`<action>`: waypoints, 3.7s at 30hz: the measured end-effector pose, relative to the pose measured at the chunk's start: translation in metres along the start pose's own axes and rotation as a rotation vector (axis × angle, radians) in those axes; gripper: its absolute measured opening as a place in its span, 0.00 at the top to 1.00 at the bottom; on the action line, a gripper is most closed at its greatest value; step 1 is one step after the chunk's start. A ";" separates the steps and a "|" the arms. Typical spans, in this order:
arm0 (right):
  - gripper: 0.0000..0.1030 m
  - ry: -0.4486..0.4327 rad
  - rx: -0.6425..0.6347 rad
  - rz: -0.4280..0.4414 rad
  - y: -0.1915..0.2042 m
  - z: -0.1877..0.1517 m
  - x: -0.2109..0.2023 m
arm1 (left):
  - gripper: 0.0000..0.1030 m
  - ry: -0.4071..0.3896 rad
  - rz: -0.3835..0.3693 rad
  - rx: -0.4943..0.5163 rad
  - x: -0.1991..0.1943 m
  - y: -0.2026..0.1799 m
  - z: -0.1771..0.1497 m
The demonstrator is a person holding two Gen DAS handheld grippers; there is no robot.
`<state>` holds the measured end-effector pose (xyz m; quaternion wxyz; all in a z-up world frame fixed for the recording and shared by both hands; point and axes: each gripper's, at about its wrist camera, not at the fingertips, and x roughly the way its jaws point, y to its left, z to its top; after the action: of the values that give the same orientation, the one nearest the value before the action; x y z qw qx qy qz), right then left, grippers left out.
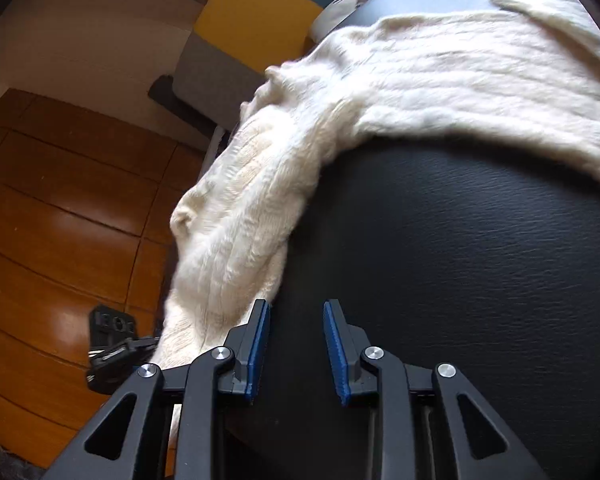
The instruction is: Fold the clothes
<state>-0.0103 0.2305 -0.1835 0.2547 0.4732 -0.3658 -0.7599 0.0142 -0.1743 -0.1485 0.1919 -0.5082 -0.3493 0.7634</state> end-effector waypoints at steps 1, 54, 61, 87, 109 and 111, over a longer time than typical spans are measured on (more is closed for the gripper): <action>0.72 0.021 -0.006 0.008 0.005 -0.001 0.006 | 0.89 0.001 0.004 -0.020 0.000 0.009 -0.001; 0.72 -0.079 -0.395 -0.319 0.113 0.010 -0.019 | 0.52 -0.125 0.239 0.190 -0.063 -0.014 0.010; 0.72 0.069 -0.458 -0.401 0.129 -0.004 0.048 | 0.52 -0.050 0.353 0.237 -0.045 0.015 0.003; 0.74 0.063 -0.502 -0.316 0.152 0.053 0.068 | 0.52 -0.415 0.826 -0.150 -0.208 0.120 0.053; 0.74 0.129 -0.559 -0.368 0.202 0.119 0.185 | 0.90 -0.307 0.802 -0.009 -0.189 0.169 0.083; 0.74 0.104 -0.562 -0.391 0.201 0.134 0.188 | 0.90 -0.363 0.807 0.009 -0.196 0.161 0.091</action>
<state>-0.2024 0.0136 -0.0853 0.2431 0.4838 -0.0310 -0.8402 0.0220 -0.4417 -0.1179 -0.1836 -0.4608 -0.1476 0.8557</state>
